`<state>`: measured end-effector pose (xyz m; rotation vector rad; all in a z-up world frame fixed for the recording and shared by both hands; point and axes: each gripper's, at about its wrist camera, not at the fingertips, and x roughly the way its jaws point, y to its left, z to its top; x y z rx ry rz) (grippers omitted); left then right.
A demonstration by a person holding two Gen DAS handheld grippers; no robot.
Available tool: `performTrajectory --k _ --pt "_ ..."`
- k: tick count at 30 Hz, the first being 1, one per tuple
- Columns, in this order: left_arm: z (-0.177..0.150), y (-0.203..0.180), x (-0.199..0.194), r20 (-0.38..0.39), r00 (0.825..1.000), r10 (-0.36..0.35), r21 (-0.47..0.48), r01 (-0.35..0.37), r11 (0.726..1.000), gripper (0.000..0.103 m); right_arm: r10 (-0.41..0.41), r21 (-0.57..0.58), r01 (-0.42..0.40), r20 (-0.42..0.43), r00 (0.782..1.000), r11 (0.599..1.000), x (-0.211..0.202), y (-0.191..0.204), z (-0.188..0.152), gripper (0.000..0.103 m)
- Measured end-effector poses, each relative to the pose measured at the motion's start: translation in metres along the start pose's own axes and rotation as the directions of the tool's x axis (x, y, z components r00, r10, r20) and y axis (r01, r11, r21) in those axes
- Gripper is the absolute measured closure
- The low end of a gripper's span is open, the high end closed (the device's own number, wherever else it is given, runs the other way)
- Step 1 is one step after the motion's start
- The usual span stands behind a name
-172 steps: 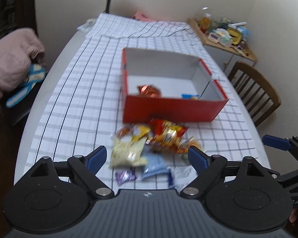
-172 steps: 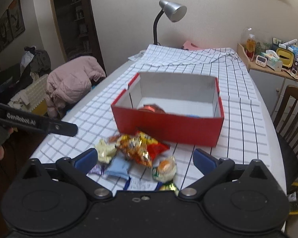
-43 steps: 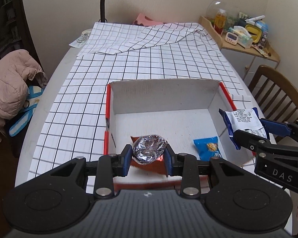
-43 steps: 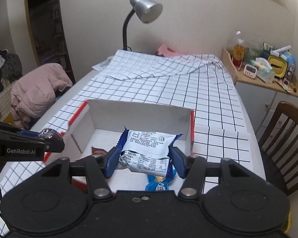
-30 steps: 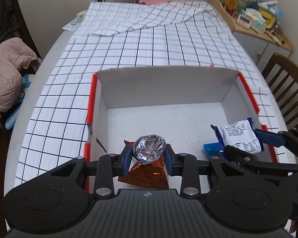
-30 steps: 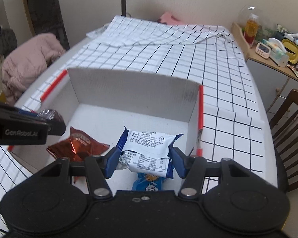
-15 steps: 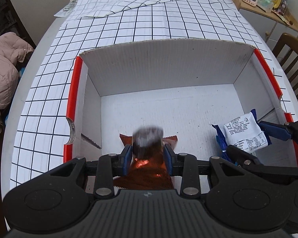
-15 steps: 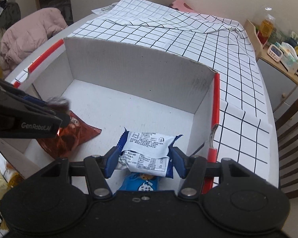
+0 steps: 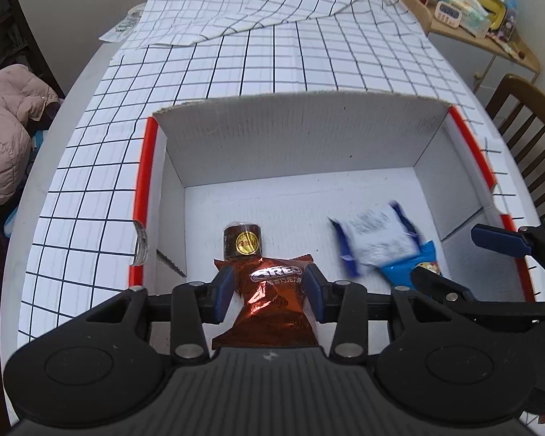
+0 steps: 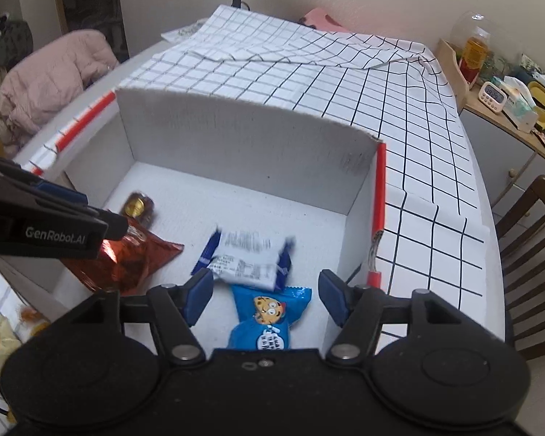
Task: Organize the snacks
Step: 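Carry both snacks over the box and open both tools to release them, then withdraw both tools from the box back toward the remaining snacks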
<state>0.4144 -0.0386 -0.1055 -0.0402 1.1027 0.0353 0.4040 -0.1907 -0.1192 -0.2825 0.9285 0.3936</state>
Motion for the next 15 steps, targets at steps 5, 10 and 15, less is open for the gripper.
performTrajectory --k 5,10,15 --pt "-0.008 0.004 -0.019 0.031 0.999 -0.028 -0.006 0.028 1.0 0.06 0.024 0.037 -0.026 0.039 0.999 0.999 -0.022 -0.002 -0.003 0.032" --pt "-0.018 0.009 -0.042 0.067 0.996 -0.052 -0.006 0.053 0.999 0.059 0.04 0.071 -0.046 0.082 0.996 0.996 -0.047 0.0 -0.006 0.026" --pt "-0.03 0.011 -0.068 0.106 0.992 -0.065 0.008 0.064 0.998 0.057 0.054 0.094 -0.066 0.124 0.991 0.993 -0.074 0.006 -0.013 0.022"
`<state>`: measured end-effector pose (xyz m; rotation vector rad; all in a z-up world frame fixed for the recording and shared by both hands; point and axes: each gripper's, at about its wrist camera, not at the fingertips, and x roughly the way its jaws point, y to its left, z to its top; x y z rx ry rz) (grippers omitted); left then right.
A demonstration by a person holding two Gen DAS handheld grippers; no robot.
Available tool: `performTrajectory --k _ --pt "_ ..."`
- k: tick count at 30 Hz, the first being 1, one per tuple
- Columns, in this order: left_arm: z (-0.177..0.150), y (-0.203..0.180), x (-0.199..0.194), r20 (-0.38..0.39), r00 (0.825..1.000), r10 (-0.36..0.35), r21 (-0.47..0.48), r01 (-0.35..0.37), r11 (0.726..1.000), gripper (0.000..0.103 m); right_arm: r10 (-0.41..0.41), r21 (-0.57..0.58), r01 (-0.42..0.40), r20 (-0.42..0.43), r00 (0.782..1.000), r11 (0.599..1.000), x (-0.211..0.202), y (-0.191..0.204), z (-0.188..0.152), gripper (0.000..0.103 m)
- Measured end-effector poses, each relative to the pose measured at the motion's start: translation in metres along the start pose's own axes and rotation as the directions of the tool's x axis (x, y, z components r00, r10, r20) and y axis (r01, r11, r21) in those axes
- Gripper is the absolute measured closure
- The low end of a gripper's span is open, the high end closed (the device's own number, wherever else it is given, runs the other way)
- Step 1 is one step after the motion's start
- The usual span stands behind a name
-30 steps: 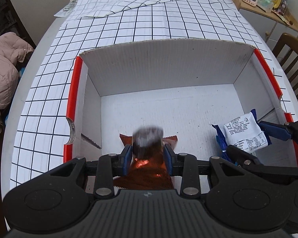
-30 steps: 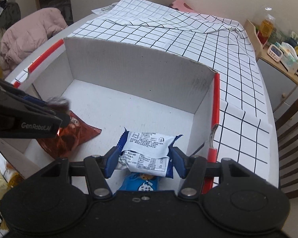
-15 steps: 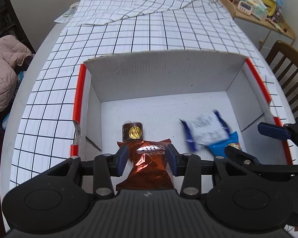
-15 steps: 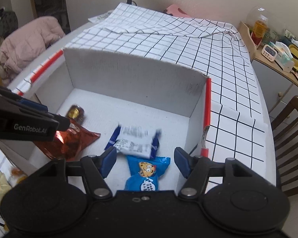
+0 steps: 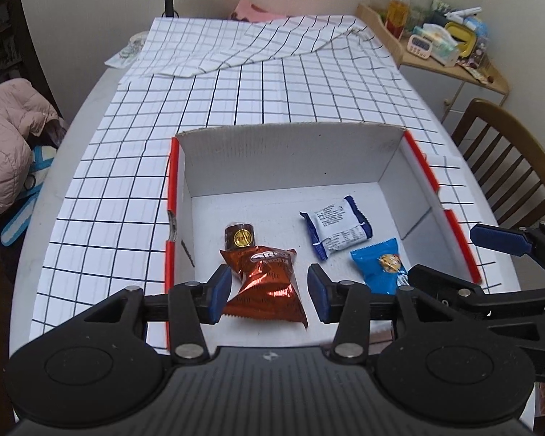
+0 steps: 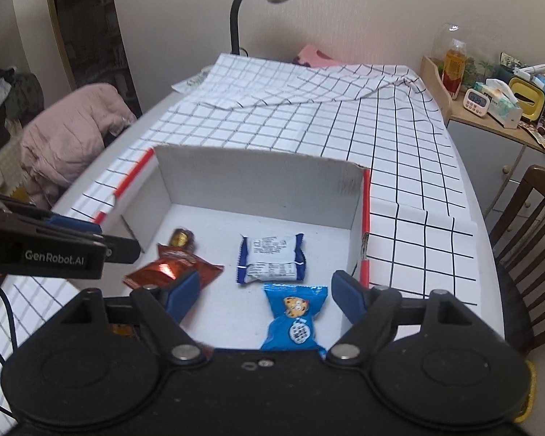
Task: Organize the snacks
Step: 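Withdraw both tools from the box back toward the remaining snacks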
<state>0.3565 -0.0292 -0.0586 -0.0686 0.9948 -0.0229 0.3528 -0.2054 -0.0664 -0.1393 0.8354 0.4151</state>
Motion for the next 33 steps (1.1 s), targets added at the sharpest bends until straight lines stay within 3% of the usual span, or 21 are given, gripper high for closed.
performTrajectory --k 8,11,15,20,24,28,33 --pt "-0.023 0.002 -0.041 0.054 0.998 -0.035 0.019 0.034 0.999 0.053 0.004 0.025 -0.005 0.055 0.999 1.0 -0.039 0.017 -0.015 0.019" --pt "-0.035 0.002 -0.056 0.073 0.996 -0.047 0.032 0.045 0.998 0.053 0.008 0.031 -0.011 0.088 0.996 0.999 -0.057 0.023 -0.022 0.01" --pt "-0.05 0.002 -0.074 0.101 0.993 -0.059 0.042 0.055 0.998 0.037 0.024 0.026 -0.027 0.109 0.994 0.999 -0.074 0.029 -0.031 0.009" --pt "-0.067 0.004 -0.089 0.112 0.991 -0.072 0.041 0.068 0.997 0.035 0.038 0.018 -0.041 0.127 0.991 0.999 -0.092 0.036 -0.046 0.008" --pt "-0.082 0.003 -0.099 0.125 0.989 -0.083 0.046 0.078 0.996 0.03 0.056 0.021 -0.06 0.146 0.988 0.998 -0.105 0.039 -0.06 0.002" --pt "-0.095 0.003 -0.103 0.124 0.988 -0.092 0.043 0.087 0.995 0.022 0.073 0.016 -0.076 0.159 0.985 0.997 -0.114 0.042 -0.073 0.001" --pt "-0.111 0.004 -0.101 0.112 0.988 -0.11 0.032 0.107 0.994 0.019 0.079 0.013 -0.083 0.163 0.983 0.996 -0.121 0.042 -0.093 0.001"
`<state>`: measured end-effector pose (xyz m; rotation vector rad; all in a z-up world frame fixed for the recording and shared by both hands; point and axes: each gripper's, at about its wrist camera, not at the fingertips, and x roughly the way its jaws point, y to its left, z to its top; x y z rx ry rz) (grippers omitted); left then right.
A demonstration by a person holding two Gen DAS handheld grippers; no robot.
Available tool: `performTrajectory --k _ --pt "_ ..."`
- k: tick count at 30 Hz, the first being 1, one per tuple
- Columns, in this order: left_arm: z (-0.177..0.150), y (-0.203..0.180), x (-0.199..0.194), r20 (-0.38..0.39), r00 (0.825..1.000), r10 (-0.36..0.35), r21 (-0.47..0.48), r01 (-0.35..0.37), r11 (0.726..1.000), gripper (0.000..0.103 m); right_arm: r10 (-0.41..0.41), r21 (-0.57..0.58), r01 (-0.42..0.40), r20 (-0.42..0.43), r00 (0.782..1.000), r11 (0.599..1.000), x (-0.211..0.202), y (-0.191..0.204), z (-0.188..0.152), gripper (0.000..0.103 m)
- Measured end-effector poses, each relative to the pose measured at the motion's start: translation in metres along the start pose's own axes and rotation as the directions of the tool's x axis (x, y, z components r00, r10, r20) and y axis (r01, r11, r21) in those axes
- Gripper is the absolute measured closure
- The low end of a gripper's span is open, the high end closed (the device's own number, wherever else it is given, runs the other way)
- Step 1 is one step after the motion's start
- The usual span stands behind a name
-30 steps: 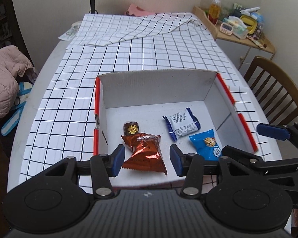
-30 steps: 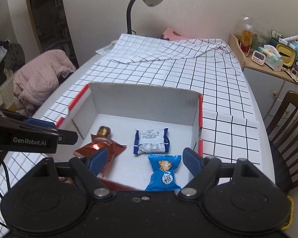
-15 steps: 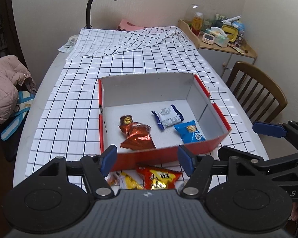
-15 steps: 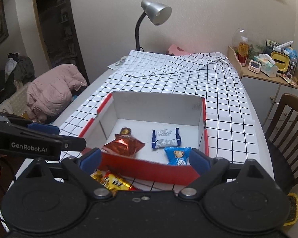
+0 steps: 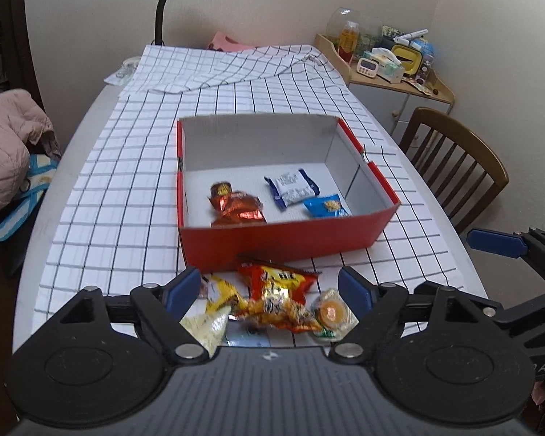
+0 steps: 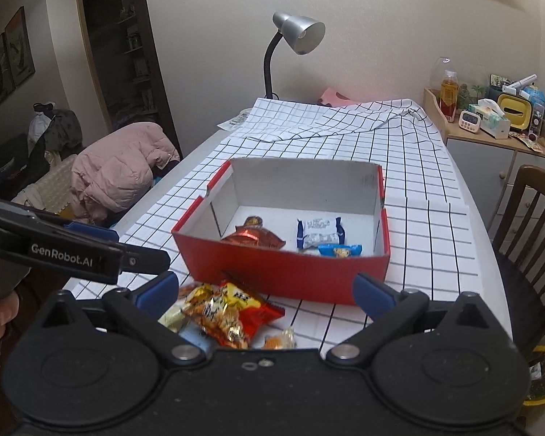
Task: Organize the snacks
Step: 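Withdraw both tools from the box back toward the remaining snacks, then grasp the red-yellow chip bag with the left tool while the right grasps the green cracker packet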
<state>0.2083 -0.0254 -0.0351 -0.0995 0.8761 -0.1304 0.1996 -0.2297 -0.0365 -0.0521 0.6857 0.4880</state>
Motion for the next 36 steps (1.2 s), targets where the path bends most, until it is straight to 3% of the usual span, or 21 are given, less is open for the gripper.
performTrajectory --k 8,18,27,36 --pt "-0.023 -0.003 0.016 -0.048 0.998 -0.037 -0.008 0.036 0.999 0.014 -0.003 -0.015 0.002 -0.033 0.999 1.0 -0.001 -0.003 -0.036 0.001" --pt "-0.039 -0.009 0.057 -0.128 0.991 0.034 0.013 -0.033 0.999 0.014 -0.019 -0.102 0.004 -0.146 0.989 0.995 0.03 -0.012 -0.086 0.003" --pt "-0.031 -0.022 0.093 -0.155 0.984 0.092 0.069 -0.082 0.994 0.014 0.01 -0.15 -0.043 -0.217 0.976 0.988 0.048 -0.016 -0.094 0.007" --pt "-0.023 -0.026 0.126 -0.19 0.971 0.143 0.101 -0.126 0.987 0.014 0.005 -0.231 -0.077 -0.299 0.954 0.97 0.078 -0.013 -0.104 0.017"
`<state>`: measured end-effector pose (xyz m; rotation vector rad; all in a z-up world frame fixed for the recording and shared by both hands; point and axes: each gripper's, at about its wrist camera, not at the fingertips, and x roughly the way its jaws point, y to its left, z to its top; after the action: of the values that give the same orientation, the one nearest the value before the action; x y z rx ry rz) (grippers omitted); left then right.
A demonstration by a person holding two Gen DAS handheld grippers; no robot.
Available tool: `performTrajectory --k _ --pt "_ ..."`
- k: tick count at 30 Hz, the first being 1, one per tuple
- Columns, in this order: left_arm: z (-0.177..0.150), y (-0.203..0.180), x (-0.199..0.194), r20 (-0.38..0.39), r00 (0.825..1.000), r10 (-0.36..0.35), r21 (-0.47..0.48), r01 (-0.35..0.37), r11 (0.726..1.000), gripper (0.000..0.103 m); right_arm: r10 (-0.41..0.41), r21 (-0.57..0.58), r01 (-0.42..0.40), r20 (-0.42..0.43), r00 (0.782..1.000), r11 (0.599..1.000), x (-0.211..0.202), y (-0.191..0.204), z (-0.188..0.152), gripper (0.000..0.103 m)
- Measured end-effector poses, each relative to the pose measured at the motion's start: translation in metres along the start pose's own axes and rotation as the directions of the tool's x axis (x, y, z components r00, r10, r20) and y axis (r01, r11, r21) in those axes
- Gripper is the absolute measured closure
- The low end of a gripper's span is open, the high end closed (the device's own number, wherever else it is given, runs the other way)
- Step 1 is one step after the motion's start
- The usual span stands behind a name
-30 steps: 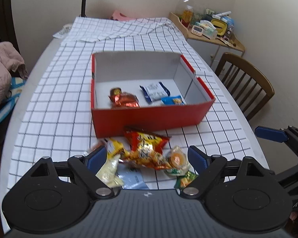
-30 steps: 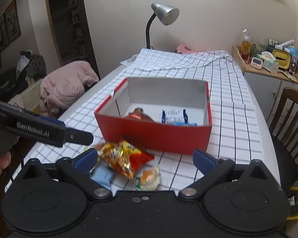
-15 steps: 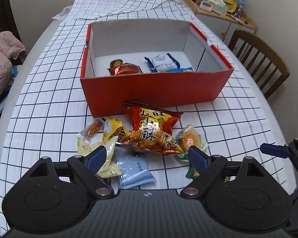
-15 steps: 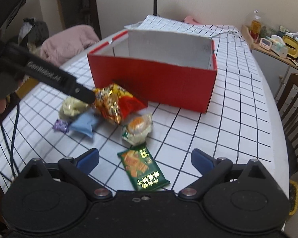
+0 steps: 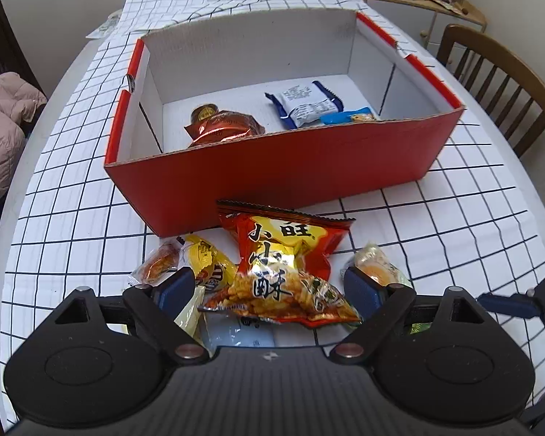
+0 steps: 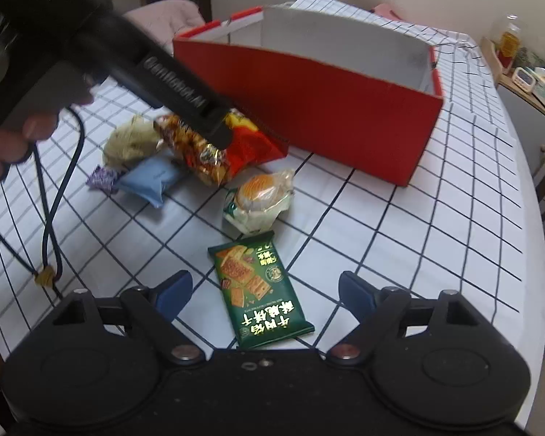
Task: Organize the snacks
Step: 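Grasp the red-yellow chip bag with the left tool while the right grasps the green cracker packet, then carry both packets over the box and open both tools to drop them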
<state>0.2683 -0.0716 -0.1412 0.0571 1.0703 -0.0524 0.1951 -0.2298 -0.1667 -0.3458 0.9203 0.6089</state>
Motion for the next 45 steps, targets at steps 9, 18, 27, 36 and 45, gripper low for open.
performTrajectory --k 9,18,27,36,45 --pt "0.006 -0.005 0.02 -0.032 0.999 0.03 0.014 -0.03 0.999 0.014 -0.009 -0.04 0.008 -0.023 1.0 0.999 0.014 0.0 -0.001 0.024" --pt "0.008 -0.007 0.02 -0.026 0.999 0.028 0.032 -0.027 0.999 0.033 0.019 -0.068 -0.023 -0.056 0.998 0.997 0.021 -0.002 -0.003 0.042" --pt "0.005 -0.007 0.012 -0.009 1.0 0.014 0.034 -0.013 0.999 0.058 0.036 -0.088 -0.041 -0.061 0.998 0.995 0.021 0.003 -0.001 0.059" --pt "0.0 0.005 -0.005 0.006 1.0 -0.02 -0.007 0.02 1.0 0.061 0.016 0.033 -0.014 -0.037 0.999 0.999 0.002 -0.004 -0.005 0.06" --pt "-0.009 0.016 -0.046 0.054 0.995 -0.078 -0.053 0.081 0.995 0.061 -0.043 0.209 0.031 0.052 0.998 0.977 -0.042 -0.013 -0.004 0.06"
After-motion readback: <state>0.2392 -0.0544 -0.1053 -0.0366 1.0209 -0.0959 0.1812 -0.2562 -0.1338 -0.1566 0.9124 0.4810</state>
